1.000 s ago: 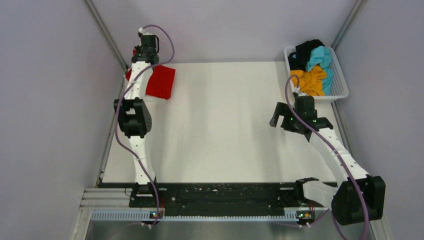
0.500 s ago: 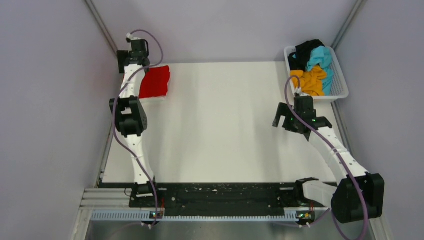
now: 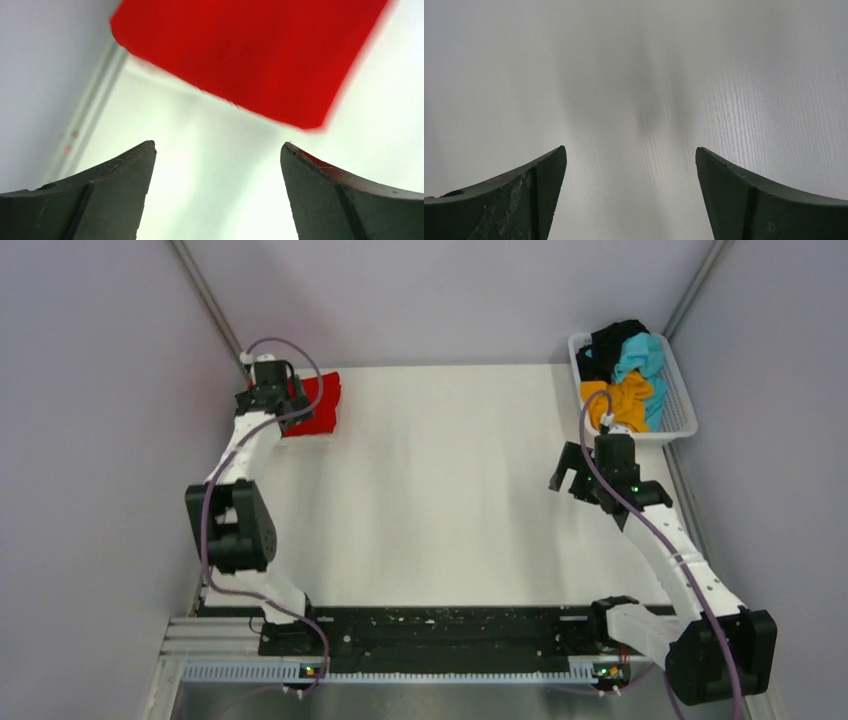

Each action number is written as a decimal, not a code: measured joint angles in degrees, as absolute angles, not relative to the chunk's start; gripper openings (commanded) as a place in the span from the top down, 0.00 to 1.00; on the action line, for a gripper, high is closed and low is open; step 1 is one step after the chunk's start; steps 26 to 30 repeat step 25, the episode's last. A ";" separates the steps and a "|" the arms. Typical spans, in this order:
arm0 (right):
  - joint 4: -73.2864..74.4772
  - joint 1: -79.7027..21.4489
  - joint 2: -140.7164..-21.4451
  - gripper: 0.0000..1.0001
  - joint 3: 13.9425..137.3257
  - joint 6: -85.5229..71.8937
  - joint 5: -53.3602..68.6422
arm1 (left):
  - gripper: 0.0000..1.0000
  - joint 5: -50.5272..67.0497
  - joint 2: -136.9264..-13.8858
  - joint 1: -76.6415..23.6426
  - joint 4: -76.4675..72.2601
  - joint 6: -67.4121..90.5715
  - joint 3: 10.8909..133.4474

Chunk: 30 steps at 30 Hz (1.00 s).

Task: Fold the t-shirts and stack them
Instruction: Reset both arms

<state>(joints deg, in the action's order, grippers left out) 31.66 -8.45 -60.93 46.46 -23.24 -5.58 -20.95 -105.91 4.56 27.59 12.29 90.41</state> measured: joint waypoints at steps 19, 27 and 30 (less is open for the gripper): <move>21.39 -8.45 -52.80 0.01 27.40 -29.47 -8.99 | 0.01 -10.11 -19.31 -11.75 20.08 33.04 18.92; 16.60 -8.45 -48.05 0.01 25.04 -29.71 -10.50 | 0.01 -12.10 -18.17 -11.75 19.73 34.41 18.94; 16.60 -8.45 -48.05 0.01 25.04 -29.71 -10.50 | 0.01 -12.10 -18.17 -11.75 19.73 34.41 18.94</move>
